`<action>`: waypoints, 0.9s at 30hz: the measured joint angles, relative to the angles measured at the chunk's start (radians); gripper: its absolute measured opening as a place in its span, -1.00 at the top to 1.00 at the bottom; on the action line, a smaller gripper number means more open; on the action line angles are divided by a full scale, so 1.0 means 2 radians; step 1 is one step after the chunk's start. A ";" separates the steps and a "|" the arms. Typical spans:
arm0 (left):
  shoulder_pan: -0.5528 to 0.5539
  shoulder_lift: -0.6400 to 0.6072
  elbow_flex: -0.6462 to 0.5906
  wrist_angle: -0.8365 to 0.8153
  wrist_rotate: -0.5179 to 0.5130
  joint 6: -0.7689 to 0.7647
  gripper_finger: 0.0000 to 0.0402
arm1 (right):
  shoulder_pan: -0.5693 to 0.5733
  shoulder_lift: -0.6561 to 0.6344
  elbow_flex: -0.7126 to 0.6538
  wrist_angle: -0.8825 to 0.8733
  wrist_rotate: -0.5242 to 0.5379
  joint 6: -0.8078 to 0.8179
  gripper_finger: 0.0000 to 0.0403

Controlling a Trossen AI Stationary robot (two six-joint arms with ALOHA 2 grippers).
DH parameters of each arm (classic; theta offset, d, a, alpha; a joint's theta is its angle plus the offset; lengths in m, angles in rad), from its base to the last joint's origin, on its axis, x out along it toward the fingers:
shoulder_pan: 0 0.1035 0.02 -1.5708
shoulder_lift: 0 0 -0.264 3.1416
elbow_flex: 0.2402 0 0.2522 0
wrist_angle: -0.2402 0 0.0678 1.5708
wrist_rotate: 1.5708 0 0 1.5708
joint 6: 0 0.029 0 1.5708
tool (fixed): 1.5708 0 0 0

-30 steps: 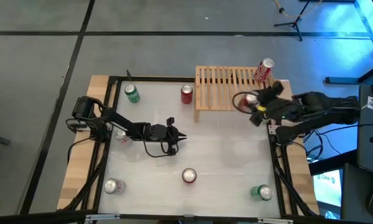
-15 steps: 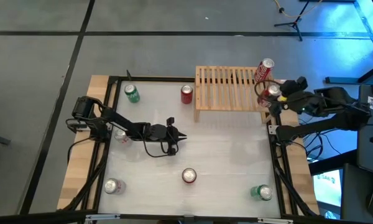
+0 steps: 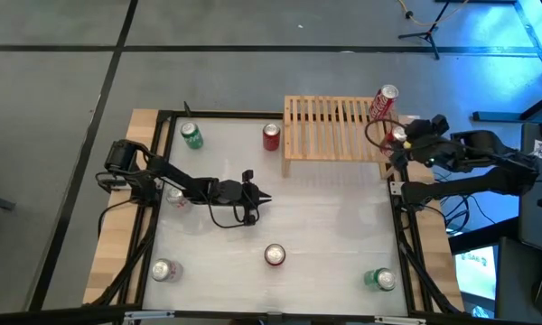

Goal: Place canned beverage on shelf
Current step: Put the red white soda can on the shelf aligned with the other red white soda can

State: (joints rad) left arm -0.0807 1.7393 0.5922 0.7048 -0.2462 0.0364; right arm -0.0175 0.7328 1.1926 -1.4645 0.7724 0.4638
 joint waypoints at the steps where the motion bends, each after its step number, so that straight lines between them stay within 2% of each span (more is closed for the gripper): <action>1: 0.000 0.000 0.000 0.001 0.000 0.000 0.80 | -0.003 0.000 -0.002 0.002 0.000 0.000 -0.36; 12: 0.009 0.000 0.000 0.006 0.000 0.001 0.80 | -0.045 0.001 -0.031 0.043 -0.016 -0.033 -0.36; 21: 0.009 0.000 0.000 0.007 0.000 0.013 0.80 | -0.095 -0.002 -0.032 0.078 -0.058 -0.075 -0.36; 27: 0.009 0.000 0.000 0.007 0.000 0.013 0.80 | -0.127 -0.002 -0.032 0.082 -0.062 -0.077 -0.41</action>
State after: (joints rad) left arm -0.0631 1.7393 0.5922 0.7181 -0.2459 0.0620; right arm -0.2718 0.7284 1.1278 -1.3011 0.6491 0.3088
